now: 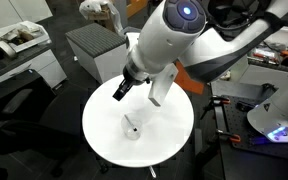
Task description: Remove the pen from the cup and then move the cup to the right
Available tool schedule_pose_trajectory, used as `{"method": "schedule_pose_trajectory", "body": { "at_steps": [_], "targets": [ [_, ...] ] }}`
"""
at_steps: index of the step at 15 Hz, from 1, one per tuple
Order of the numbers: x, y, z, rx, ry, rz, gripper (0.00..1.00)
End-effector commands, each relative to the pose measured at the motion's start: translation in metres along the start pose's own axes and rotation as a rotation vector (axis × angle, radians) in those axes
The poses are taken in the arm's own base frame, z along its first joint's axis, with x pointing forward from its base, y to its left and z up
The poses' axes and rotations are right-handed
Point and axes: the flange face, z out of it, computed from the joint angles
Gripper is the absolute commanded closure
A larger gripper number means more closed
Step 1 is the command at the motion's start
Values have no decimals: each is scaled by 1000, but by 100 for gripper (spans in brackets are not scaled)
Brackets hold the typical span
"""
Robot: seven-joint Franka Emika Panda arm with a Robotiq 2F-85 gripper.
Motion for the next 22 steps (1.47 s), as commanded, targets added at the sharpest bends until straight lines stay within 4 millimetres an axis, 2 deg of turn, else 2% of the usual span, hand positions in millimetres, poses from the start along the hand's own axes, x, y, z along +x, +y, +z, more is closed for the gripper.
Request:
{"method": "schedule_pose_trajectory", "body": {
  "at_steps": [1, 10, 13, 17, 22],
  "targets": [
    [-8, -8, 5, 36, 21, 16, 0],
    [-39, -32, 0, 115, -36, 20, 2],
    [-53, -37, 3, 126, -76, 34, 2],
    [-67, -39, 9, 141, -111, 42, 10],
    [-71, -37, 23, 135, -130, 37, 12]
  ]
}}
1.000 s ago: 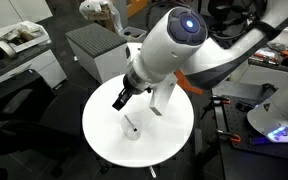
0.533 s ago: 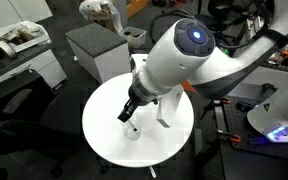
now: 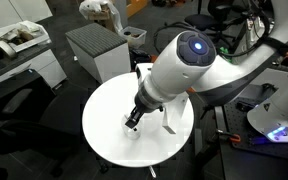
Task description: Remove the pen from the cup and then move the cup to the right
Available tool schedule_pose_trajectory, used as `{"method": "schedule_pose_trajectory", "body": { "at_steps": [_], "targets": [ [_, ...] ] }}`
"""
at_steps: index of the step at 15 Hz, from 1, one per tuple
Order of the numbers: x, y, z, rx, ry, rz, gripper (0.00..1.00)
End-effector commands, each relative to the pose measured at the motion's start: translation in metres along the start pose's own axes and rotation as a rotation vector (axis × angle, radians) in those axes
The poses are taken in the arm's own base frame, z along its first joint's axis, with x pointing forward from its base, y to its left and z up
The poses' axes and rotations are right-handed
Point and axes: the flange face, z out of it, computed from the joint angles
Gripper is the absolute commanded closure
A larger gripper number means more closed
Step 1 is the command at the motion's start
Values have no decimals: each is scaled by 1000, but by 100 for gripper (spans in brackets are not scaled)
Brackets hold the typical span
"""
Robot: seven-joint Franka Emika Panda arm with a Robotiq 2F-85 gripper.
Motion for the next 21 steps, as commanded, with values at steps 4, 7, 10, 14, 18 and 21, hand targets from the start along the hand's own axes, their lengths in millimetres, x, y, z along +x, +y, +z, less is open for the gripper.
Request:
{"method": "schedule_pose_trajectory", "body": {
  "at_steps": [4, 7, 10, 14, 18, 21],
  "targets": [
    [0, 3, 16, 10, -22, 15, 17],
    [2, 2, 24, 5, -30, 10, 20],
    [5, 1, 30, 8, -33, 8, 21],
    [9, 1, 40, 9, -43, 15, 25],
    [12, -1, 49, 12, -55, 14, 29],
    [13, -3, 54, 16, -65, 14, 34]
  ]
}}
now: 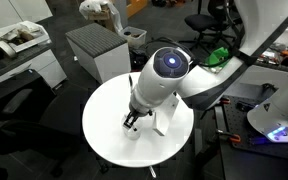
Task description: Remove the pen from the cup and then move the cup to the right
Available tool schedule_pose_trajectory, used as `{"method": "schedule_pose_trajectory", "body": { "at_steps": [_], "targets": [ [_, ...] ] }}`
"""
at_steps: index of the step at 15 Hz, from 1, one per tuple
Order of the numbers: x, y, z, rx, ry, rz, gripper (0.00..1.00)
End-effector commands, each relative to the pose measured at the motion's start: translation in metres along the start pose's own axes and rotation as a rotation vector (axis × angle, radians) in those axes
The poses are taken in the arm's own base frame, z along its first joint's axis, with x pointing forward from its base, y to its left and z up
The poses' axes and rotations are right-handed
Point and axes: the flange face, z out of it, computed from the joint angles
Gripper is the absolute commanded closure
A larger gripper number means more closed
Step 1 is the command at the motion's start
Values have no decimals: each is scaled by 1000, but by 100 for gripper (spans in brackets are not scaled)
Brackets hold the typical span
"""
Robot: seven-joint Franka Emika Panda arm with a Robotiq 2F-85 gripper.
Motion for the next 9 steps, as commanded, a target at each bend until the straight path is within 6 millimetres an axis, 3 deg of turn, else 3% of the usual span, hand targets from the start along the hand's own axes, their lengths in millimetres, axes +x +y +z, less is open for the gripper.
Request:
{"method": "schedule_pose_trajectory", "body": {
  "at_steps": [1, 9],
  "targets": [
    [7, -5, 6, 29, -9, -4, 38],
    [8, -11, 11, 40, -38, 6, 47]
  ]
}}
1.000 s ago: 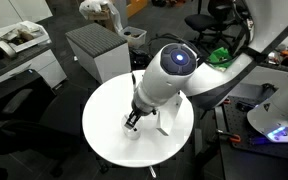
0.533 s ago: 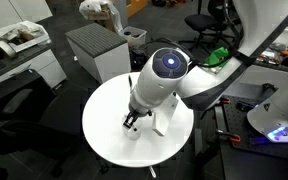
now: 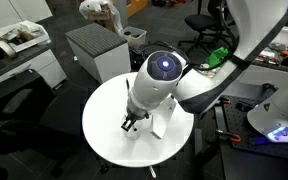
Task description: Remove the pen from the cup and then move the cup to the right
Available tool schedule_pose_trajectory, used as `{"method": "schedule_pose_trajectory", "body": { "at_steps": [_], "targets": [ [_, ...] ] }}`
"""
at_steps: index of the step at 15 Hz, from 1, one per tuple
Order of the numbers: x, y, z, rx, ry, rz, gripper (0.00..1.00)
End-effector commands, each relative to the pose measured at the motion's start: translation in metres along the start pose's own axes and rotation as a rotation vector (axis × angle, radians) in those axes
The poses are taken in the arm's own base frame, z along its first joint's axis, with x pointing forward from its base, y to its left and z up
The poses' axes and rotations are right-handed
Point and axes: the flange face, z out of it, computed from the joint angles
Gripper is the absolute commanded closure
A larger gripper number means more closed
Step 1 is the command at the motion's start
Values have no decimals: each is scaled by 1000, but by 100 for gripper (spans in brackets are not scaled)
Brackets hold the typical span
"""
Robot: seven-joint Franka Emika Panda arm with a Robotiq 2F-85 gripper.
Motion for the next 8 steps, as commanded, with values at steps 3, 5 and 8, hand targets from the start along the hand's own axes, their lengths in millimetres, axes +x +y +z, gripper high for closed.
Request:
{"method": "schedule_pose_trajectory", "body": {
  "at_steps": [3, 5, 8],
  "targets": [
    [6, -1, 4, 25, -25, 8, 50],
    [6, 1, 5, 25, -33, 19, 50],
    [7, 4, 8, 25, -43, 31, 49]
  ]
}}
